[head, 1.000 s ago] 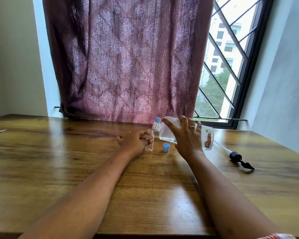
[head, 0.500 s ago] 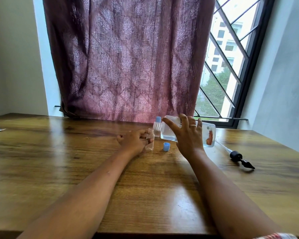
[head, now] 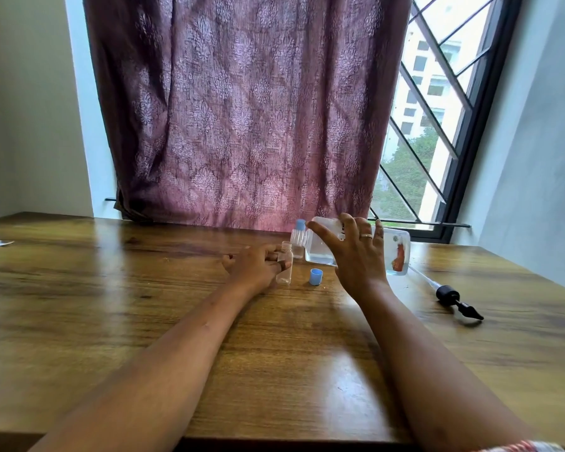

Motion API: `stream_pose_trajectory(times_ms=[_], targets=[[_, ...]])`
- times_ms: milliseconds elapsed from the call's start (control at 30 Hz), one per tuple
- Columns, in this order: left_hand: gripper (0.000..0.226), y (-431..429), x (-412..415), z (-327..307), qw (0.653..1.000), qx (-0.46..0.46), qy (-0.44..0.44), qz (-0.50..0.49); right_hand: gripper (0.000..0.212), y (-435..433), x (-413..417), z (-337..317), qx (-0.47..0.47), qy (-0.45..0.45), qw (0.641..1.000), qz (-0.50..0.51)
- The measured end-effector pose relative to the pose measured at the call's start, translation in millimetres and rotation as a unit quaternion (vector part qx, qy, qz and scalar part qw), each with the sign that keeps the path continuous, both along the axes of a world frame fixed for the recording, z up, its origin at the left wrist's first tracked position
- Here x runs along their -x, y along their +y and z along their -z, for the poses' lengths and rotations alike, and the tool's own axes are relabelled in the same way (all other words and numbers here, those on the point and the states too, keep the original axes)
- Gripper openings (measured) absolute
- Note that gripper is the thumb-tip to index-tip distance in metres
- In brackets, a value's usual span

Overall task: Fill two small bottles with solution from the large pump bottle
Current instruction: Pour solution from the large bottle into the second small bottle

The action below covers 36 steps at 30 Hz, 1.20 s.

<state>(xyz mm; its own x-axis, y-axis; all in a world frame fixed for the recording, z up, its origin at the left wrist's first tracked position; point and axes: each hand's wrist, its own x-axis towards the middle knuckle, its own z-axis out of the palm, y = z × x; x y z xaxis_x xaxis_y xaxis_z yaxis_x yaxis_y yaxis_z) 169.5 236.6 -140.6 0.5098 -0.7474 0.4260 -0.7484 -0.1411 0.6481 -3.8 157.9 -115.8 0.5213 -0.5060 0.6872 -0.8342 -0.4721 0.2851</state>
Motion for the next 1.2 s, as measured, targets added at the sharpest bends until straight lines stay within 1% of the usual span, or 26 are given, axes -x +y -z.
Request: stream_pose_trajectory(times_ms=[267,400,567,700,967,1200], targets=[[0.038,-0.8,-0.4,1.5,1.000,0.001,0.000,0.000,0.102,1.3,1.0,-2.1,0.010,0.005,1.000,-0.001],[0.036,-1.8,-1.6,2.0,1.000,0.001,0.004,0.001,0.101,1.9,1.0,-2.0,0.030,-0.003,1.000,-0.008],[0.037,-3.0,-2.5,3.3,1.000,-0.001,0.007,0.000,0.102,1.8,1.2,-2.5,0.025,0.008,1.000,0.000],[0.038,-3.5,-3.0,3.4,1.000,0.002,0.007,-0.002,0.100,2.2,1.5,-3.4,0.024,0.007,1.000,0.001],[0.040,-3.2,-2.5,3.0,1.000,-0.003,0.003,-0.001,0.099,3.0,2.0,-3.3,0.050,0.003,0.999,0.000],[0.037,-2.8,-1.2,2.2,1.000,0.007,0.005,0.000,0.099,3.0,2.0,-2.8,0.057,0.003,0.998,-0.001]])
